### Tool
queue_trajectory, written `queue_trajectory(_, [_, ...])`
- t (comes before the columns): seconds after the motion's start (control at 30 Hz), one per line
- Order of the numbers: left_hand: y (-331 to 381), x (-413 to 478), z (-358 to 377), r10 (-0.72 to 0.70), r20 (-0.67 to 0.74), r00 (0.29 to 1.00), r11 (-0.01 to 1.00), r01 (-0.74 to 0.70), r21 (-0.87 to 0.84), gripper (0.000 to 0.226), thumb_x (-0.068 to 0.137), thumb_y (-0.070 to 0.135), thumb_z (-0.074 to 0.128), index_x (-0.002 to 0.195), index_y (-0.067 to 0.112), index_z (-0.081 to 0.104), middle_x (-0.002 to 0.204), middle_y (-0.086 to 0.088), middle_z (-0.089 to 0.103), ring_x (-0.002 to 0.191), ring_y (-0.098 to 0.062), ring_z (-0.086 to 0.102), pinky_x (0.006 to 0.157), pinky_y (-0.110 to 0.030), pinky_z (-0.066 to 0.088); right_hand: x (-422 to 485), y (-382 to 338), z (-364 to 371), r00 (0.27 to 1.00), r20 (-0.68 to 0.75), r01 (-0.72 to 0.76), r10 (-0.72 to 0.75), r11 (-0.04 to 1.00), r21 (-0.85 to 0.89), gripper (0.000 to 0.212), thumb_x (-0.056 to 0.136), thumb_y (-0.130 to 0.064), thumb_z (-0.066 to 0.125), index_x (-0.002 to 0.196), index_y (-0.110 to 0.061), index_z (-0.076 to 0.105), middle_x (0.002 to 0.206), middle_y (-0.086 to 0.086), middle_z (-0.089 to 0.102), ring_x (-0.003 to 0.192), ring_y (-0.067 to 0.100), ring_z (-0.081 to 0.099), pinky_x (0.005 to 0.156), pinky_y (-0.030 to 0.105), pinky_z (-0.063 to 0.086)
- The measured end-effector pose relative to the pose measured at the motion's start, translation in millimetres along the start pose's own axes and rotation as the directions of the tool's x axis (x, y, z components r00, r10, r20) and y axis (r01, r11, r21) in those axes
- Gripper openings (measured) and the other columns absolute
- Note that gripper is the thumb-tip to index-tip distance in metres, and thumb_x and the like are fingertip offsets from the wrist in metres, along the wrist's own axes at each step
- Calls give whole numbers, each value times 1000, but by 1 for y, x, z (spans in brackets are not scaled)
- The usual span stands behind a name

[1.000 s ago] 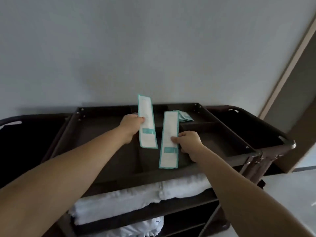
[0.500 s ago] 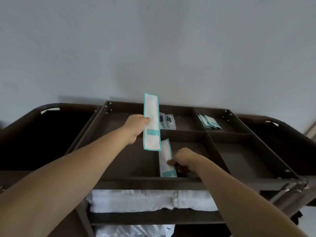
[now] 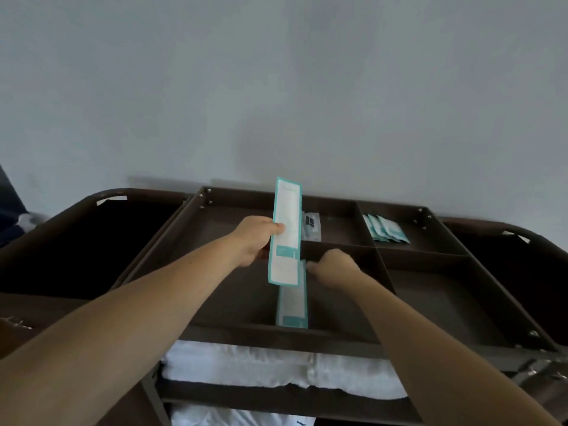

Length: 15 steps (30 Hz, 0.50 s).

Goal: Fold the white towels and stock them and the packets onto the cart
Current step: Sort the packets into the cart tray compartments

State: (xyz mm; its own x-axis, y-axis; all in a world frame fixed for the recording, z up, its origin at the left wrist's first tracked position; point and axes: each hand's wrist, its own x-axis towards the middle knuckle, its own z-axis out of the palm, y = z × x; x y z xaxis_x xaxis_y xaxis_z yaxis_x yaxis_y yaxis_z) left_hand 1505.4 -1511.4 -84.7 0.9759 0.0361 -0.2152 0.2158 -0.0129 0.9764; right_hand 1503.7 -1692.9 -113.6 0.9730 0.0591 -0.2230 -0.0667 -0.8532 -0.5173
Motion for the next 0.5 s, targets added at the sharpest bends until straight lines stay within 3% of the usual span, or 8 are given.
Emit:
queue_trajectory(0.07, [2, -1, 10, -2, 22, 1000, 1000, 3, -24, 14, 98, 9, 56, 106, 5, 66, 98, -11, 73, 80, -24, 71, 69, -36, 57, -1, 0, -17, 998, -51, 43, -25, 919, 392, 32, 100, -35, 57, 96, -5, 68, 87, 12, 70, 66, 19, 65, 56, 29, 51])
queue_trajectory(0.13, [1, -4, 23, -9, 70, 997, 999, 12, -48, 16, 98, 8, 56, 110, 3, 66, 93, -12, 73, 74, -22, 71, 64, -34, 58, -4, -1, -28, 997, -54, 80, -60, 790, 608, 30, 100, -32, 58, 101, -4, 68, 91, 15, 73, 57, 14, 61, 46, 24, 43])
queue_trajectory(0.3, [-3, -10, 48, -41, 197, 980, 999, 39, 12, 13, 98, 11, 57, 105, 6, 66, 91, -9, 76, 78, -21, 74, 66, -34, 60, -6, 13, -36, 990, -135, 116, -45, 803, 585, 28, 94, -23, 69, 103, 4, 67, 97, 19, 73, 61, 15, 59, 46, 20, 44])
queue_trajectory(0.4, [-6, -9, 50, -61, 201, 978, 995, 43, 94, 18, 97, 13, 60, 111, 5, 65, 94, -9, 77, 84, -23, 75, 68, -35, 59, -8, 22, -38, 993, -114, 92, -30, 807, 584, 24, 91, -22, 72, 97, 0, 68, 94, 14, 74, 63, 14, 57, 49, 21, 44])
queue_trajectory(0.5, [-5, -9, 50, -25, 116, 993, 987, 6, 158, 10, 94, 12, 61, 98, 5, 66, 82, -11, 74, 71, -23, 72, 59, -34, 56, -6, 34, -39, 995, -104, 64, -9, 836, 545, 23, 89, -23, 75, 94, -1, 69, 95, 14, 75, 68, 17, 60, 56, 24, 47])
